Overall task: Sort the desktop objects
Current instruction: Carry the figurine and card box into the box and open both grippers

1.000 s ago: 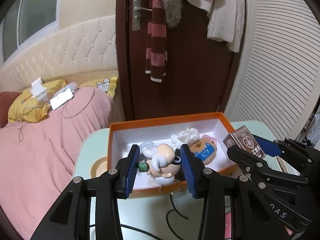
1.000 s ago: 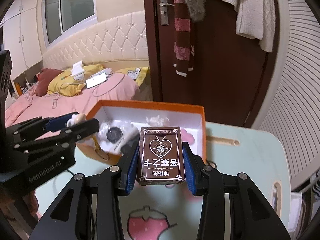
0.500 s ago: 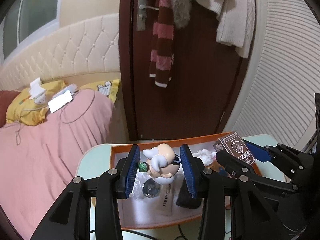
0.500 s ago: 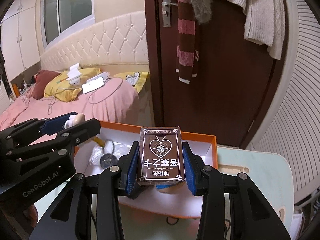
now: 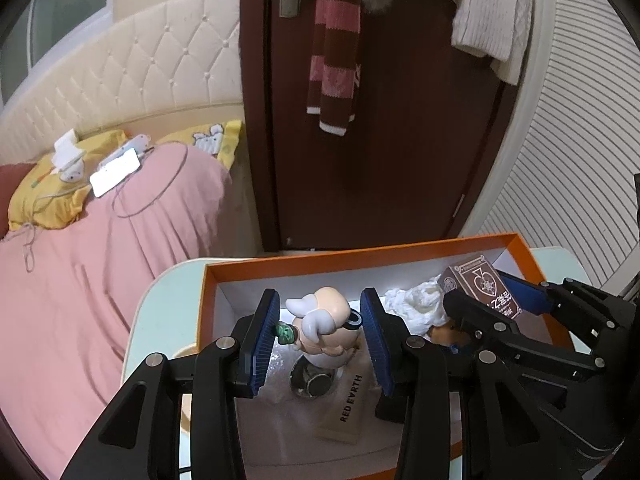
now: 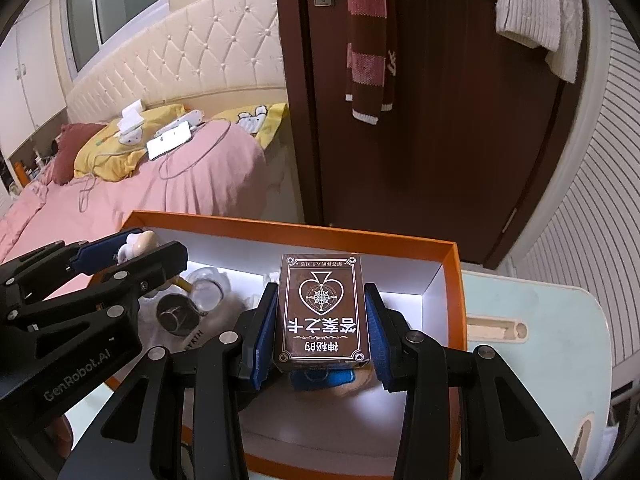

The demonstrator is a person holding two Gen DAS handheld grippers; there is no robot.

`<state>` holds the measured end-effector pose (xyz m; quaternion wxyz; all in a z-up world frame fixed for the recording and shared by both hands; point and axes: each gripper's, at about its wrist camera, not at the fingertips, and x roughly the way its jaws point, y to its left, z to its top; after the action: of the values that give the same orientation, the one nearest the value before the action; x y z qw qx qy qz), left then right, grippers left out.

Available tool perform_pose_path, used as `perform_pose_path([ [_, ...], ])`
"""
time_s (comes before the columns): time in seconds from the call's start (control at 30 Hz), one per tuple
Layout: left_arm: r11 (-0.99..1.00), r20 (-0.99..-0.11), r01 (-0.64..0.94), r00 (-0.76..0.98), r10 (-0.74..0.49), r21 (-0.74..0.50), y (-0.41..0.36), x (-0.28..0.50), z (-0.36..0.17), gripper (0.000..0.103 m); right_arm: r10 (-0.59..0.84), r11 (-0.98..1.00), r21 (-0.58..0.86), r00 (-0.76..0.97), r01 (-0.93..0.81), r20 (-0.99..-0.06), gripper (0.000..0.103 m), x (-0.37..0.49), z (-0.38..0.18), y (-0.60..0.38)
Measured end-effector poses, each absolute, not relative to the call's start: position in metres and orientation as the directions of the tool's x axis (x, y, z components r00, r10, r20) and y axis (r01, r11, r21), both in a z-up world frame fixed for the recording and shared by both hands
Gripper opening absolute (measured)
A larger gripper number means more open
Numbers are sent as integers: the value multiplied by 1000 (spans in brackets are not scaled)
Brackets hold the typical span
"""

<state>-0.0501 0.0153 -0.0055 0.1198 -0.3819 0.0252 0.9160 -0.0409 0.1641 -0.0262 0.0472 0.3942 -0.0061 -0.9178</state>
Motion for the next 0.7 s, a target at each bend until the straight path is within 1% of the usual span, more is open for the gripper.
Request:
perform_pose_path([
  [0.53, -975, -733, -219, -655, 182, -46, 15, -60, -20, 40, -97, -995, 48, -679, 91, -727, 42, -51, -35, 163],
  [0.7, -976, -736, -212, -651, 185, -58, 14, -62, -20, 40, -113, -993, 62, -659, 101, -744, 42, -56, -37, 162],
])
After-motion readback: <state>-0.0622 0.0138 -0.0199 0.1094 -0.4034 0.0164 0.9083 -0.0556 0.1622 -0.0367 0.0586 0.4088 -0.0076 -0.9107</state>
